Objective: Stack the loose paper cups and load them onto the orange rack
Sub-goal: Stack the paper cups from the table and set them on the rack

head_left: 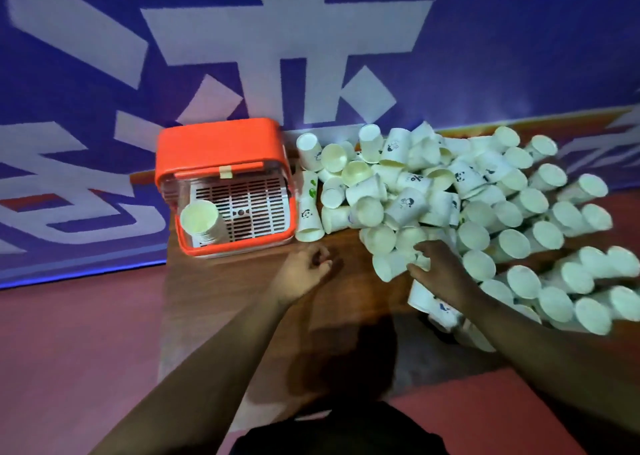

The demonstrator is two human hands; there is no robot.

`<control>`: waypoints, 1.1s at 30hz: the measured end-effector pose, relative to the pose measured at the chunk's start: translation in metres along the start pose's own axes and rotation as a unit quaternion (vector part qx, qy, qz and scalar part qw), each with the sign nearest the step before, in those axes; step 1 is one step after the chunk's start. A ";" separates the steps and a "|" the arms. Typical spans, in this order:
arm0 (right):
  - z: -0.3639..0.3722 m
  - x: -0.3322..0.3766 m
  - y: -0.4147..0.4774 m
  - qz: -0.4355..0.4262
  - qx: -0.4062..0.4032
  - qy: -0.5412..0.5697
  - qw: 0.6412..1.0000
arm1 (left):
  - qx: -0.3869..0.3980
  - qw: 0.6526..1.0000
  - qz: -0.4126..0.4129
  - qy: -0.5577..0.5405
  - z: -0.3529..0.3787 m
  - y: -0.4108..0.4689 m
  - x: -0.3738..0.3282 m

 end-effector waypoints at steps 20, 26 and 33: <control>0.025 -0.156 -0.087 -0.128 0.009 -0.285 0.950 | 0.089 0.976 -0.175 0.099 0.231 0.051 -0.028; 0.029 -0.159 -0.108 0.027 0.088 -0.180 0.979 | 0.110 0.970 -0.177 0.122 0.249 0.063 -0.029; 0.029 -0.165 -0.103 -0.031 0.023 -0.211 0.977 | 0.081 0.975 -0.179 0.104 0.242 0.057 -0.027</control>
Point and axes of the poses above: each hand's wrist, its own y-axis towards the middle knuckle, its own z-axis out of the palm, x = y × z, the point moved 1 cm from there along y, towards the middle knuckle, and after that the axes turned 12 degrees about -y, right-handed, at the moved point
